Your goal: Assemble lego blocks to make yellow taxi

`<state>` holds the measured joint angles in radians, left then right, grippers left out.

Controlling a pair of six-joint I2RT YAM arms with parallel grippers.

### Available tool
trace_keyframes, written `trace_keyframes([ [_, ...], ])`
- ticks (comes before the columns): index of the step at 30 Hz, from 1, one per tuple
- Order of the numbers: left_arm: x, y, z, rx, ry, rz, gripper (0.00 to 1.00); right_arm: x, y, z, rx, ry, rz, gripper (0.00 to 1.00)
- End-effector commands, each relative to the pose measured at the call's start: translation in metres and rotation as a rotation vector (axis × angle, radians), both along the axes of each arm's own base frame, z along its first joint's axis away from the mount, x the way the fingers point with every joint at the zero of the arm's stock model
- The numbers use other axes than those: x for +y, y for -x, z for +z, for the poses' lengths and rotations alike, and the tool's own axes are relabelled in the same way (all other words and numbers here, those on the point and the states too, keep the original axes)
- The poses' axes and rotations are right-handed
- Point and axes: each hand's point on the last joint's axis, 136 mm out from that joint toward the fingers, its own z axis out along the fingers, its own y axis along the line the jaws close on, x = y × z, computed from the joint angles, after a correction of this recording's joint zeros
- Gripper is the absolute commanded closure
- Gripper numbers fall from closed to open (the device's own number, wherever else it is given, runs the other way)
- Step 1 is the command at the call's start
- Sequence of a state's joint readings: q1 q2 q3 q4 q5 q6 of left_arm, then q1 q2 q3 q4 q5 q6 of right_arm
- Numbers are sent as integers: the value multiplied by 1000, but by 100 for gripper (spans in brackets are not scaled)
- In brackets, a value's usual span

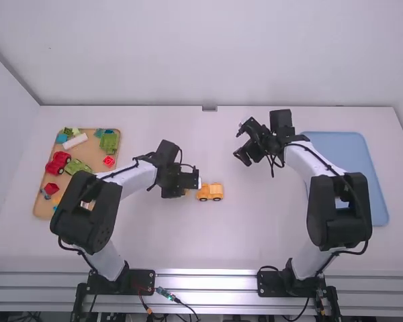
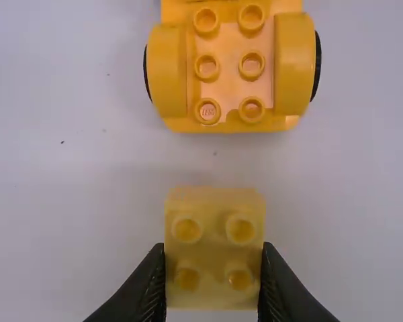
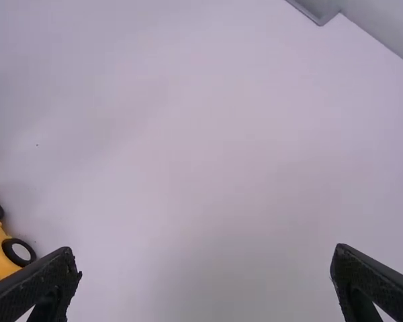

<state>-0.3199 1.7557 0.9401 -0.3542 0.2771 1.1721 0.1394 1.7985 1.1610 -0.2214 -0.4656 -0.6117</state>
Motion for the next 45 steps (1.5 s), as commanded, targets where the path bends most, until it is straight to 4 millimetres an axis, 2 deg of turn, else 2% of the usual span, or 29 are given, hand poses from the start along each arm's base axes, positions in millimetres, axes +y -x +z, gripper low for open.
trace_keyframes([
  [1, 0, 6, -2, 27, 24, 16, 98, 5, -3, 16, -38, -6, 16, 1],
  [9, 9, 6, -10, 65, 25, 63, 98, 4, -3, 16, -38, -6, 12, 1],
  [12, 9, 6, -9, 67, 33, 58, 93, 4, -3, 16, -38, -7, 12, 1],
  [14, 5, 8, -8, 75, 50, 48, 84, 4, -3, 16, -38, -6, 13, 1],
  [20, 8, 9, -14, 67, 49, 60, 79, 4, -3, 16, -38, -7, 12, 1],
  [21, 8, 11, -16, 66, 45, 57, 74, 4, -3, 16, -38, -7, 13, 1],
  [23, 8, 13, -19, 65, 41, 57, 71, 4, -3, 16, -38, -7, 12, 1],
  [26, 9, 15, -21, 64, 42, 56, 71, 4, -3, 16, -38, -7, 13, 1],
  [30, 11, 12, -22, 51, 47, 65, 55, 4, -3, 16, -38, -6, 12, 1],
  [31, 11, 12, -22, 50, 46, 65, 37, 4, -3, 16, -38, -6, 13, 1],
  [32, 11, 12, -22, 50, 46, 65, 24, 4, -3, 16, -38, -7, 12, 1],
  [33, 11, 11, -22, 49, 46, 65, 1, 4, -3, 16, -38, -7, 13, 1],
  [36, 11, 11, -21, 53, 42, 65, 1, 4, -3, 16, -39, -7, 12, 1],
  [40, 23, 7, -18, 49, -34, 87, 1, 4, -3, 16, -38, -7, 12, 1],
  [43, 33, -1, -13, 47, -88, 163, 1, 4, -4, 16, -42, -7, 12, 1],
  [45, 45, -10, -10, 35, -139, 274, 1, 4, -5, 17, -46, -8, 12, 1],
])
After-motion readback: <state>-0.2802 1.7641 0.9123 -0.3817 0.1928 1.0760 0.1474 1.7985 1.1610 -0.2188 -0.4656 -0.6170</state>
